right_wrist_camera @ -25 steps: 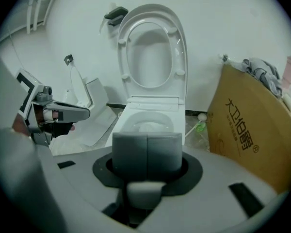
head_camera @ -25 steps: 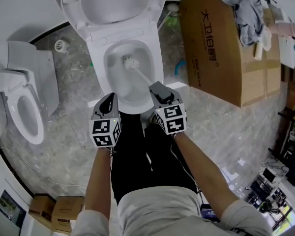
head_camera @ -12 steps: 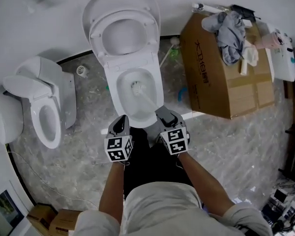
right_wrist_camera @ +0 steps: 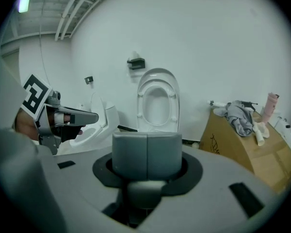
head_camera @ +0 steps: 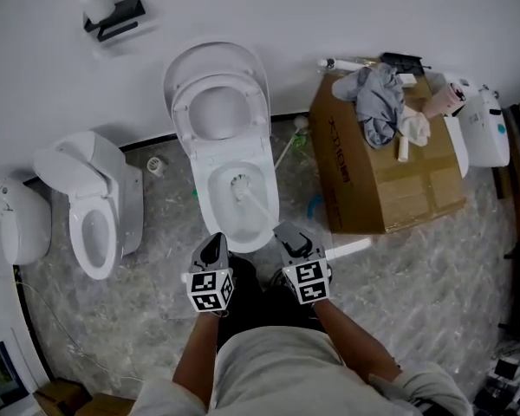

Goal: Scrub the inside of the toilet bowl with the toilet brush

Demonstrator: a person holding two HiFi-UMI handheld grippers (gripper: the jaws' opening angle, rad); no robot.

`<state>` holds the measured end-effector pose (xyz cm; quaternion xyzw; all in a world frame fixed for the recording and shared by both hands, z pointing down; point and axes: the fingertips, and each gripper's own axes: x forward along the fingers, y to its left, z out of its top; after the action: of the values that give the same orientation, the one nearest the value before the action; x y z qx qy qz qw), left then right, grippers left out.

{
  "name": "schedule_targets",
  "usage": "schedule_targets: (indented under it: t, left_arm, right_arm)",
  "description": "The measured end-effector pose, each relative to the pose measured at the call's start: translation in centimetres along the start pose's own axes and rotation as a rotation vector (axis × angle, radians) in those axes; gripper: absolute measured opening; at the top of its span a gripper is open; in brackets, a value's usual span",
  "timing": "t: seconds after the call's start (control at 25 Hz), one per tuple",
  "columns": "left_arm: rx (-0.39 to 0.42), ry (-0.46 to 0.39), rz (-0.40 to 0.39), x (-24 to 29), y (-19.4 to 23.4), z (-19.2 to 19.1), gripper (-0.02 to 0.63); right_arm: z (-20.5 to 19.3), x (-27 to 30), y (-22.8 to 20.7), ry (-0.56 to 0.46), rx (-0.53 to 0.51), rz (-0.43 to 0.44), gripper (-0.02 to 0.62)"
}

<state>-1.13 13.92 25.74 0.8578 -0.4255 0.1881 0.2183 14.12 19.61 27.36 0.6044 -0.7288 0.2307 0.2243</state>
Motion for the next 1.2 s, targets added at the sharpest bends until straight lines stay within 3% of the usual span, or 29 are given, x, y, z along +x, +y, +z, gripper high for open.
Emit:
schedule_targets:
  t: [0.32, 0.6, 1.2]
  left_arm:
    - [0.044, -0.145, 0.015, -6.7, -5.0, 5.1, 0.009]
    - [0.087, -0.238, -0.042, -10.7, -8.1, 9.3, 0.009]
    - [0.144, -0.362, -0.126, -16.5, -6.7, 14.4, 0.009]
  right_arm:
    - [4.4, -8.4, 0.1, -0.163, -0.008, -0.009, 0.146]
    - [7.2, -14.3, 0.2, -0.256, 0.041, -0.042, 0.146]
    - [12.8, -19.5, 4.8, -0.375, -0.003, -0.137, 0.146]
